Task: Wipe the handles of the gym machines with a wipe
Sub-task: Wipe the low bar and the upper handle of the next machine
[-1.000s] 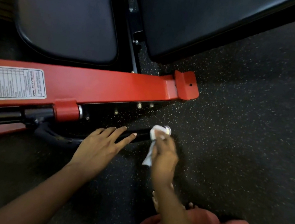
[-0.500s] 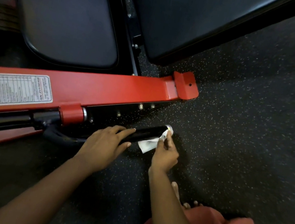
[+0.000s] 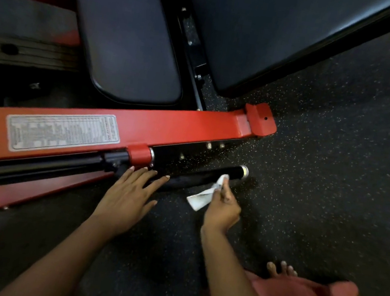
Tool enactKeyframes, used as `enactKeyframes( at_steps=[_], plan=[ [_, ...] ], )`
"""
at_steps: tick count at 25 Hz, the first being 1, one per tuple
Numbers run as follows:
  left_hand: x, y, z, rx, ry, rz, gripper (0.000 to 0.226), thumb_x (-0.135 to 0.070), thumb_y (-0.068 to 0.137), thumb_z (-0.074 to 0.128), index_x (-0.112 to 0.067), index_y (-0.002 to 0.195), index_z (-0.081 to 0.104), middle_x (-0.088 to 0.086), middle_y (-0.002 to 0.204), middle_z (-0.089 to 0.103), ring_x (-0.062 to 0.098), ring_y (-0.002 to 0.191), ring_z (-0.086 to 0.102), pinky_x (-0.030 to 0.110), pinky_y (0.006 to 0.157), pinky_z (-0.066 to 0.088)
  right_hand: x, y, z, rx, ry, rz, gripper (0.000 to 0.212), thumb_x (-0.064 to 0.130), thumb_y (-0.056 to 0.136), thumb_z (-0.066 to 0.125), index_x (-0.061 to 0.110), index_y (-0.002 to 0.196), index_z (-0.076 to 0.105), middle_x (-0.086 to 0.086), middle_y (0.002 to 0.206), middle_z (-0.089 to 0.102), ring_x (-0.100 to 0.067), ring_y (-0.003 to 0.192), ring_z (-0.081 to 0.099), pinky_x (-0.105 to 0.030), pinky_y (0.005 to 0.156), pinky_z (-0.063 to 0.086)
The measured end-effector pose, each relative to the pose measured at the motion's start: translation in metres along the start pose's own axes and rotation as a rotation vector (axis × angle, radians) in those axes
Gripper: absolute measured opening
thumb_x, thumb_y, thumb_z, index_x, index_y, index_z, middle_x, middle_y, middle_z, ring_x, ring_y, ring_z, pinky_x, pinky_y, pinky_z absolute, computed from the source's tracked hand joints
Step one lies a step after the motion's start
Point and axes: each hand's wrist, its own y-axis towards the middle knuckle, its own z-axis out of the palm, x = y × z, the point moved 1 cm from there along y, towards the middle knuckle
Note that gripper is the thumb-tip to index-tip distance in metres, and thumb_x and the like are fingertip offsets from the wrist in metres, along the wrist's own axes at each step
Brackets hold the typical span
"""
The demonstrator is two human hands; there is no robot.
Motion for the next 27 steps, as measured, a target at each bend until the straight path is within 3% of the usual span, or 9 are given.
enactKeyframes(
  at_steps=[2, 4, 6, 10, 17, 20, 22, 24, 27],
  plan=[
    [0.008, -0.007, 0.0, 0.012, 0.01, 0.05, 0.06, -0.039, 0.085, 0.059, -0.025, 0.14, 0.039, 0.009, 0.136, 0.052, 0.027, 0.129, 0.046, 0.042, 0.109, 0.019, 0.009, 0.012, 0.003, -0.034, -0.017, 0.063, 0.031, 0.0, 0.085, 0.06, 0.011, 0.114, 0.064, -0.011, 0.113, 0.066, -0.013, 0.093, 0.061, -0.022, 0.083, 0.047],
    [0.018, -0.006, 0.002, 0.0, -0.023, 0.101, 0.058, -0.051, 0.09, 0.031, -0.028, 0.143, 0.031, 0.005, 0.144, 0.044, 0.023, 0.135, 0.037, 0.038, 0.111, 0.008, 0.011, 0.016, 0.013, -0.038, -0.086, 0.086, 0.031, 0.003, 0.087, 0.058, 0.013, 0.115, 0.064, -0.014, 0.115, 0.066, -0.023, 0.1, 0.062, -0.022, 0.081, 0.045],
    [0.029, -0.003, 0.006, -0.001, -0.046, 0.154, 0.063, -0.056, 0.086, 0.018, -0.03, 0.143, 0.03, 0.002, 0.145, 0.042, 0.021, 0.136, 0.036, 0.037, 0.112, 0.006, 0.007, 0.008, 0.025, -0.074, -0.136, 0.082, 0.029, 0.006, 0.09, 0.055, 0.015, 0.115, 0.066, -0.018, 0.115, 0.064, -0.031, 0.101, 0.061, -0.019, 0.075, 0.043],
    [0.048, -0.006, 0.015, -0.054, -0.069, 0.301, 0.06, -0.052, 0.088, 0.024, -0.026, 0.14, 0.038, 0.003, 0.14, 0.047, 0.022, 0.132, 0.042, 0.038, 0.111, 0.011, -0.011, -0.045, 0.045, -0.168, -0.124, 0.006, 0.028, 0.009, 0.091, 0.054, 0.015, 0.116, 0.064, -0.022, 0.108, 0.066, -0.033, 0.096, 0.062, -0.022, 0.074, 0.042],
    [0.084, -0.016, 0.013, -0.041, -0.196, 0.414, 0.07, -0.06, 0.081, 0.011, -0.032, 0.145, 0.02, -0.005, 0.154, 0.021, 0.013, 0.144, 0.013, 0.028, 0.117, 0.004, -0.029, -0.135, 0.072, -0.253, -0.005, -0.173, 0.022, 0.007, 0.084, 0.064, 0.014, 0.104, 0.07, -0.015, 0.097, 0.071, -0.027, 0.081, 0.068, -0.011, 0.063, 0.035],
    [0.086, -0.015, 0.013, -0.049, -0.204, 0.395, 0.072, -0.062, 0.079, 0.007, -0.036, 0.145, 0.02, -0.009, 0.154, 0.018, 0.01, 0.143, 0.011, 0.023, 0.113, 0.003, -0.03, -0.1, 0.058, -0.386, 0.082, -0.086, 0.023, 0.011, 0.085, 0.062, 0.016, 0.107, 0.069, -0.01, 0.101, 0.071, -0.025, 0.086, 0.067, -0.022, 0.072, 0.044],
    [0.086, -0.014, 0.019, -0.067, -0.233, 0.394, 0.069, -0.061, 0.081, 0.009, -0.037, 0.144, 0.022, -0.01, 0.153, 0.02, 0.009, 0.142, 0.011, 0.025, 0.114, 0.005, -0.029, -0.071, 0.056, -0.368, 0.081, -0.025, 0.024, 0.013, 0.087, 0.061, 0.016, 0.11, 0.067, -0.008, 0.106, 0.07, -0.025, 0.093, 0.065, -0.027, 0.079, 0.047],
    [0.086, -0.014, 0.023, -0.092, -0.282, 0.4, 0.065, -0.059, 0.084, 0.015, -0.035, 0.143, 0.026, -0.009, 0.151, 0.025, 0.009, 0.141, 0.014, 0.027, 0.116, 0.007, -0.026, -0.064, 0.063, -0.355, 0.083, -0.007, 0.023, 0.012, 0.088, 0.06, 0.012, 0.109, 0.068, -0.009, 0.107, 0.07, -0.024, 0.095, 0.064, -0.023, 0.078, 0.046],
    [0.083, -0.015, 0.022, -0.116, -0.326, 0.401, 0.063, -0.057, 0.084, 0.02, -0.032, 0.141, 0.033, -0.005, 0.148, 0.032, 0.014, 0.139, 0.022, 0.036, 0.117, 0.016, -0.027, -0.094, 0.075, -0.349, 0.092, -0.031, 0.021, 0.008, 0.087, 0.06, 0.008, 0.106, 0.069, -0.009, 0.101, 0.07, -0.016, 0.084, 0.064, -0.007, 0.064, 0.038]
  ],
)
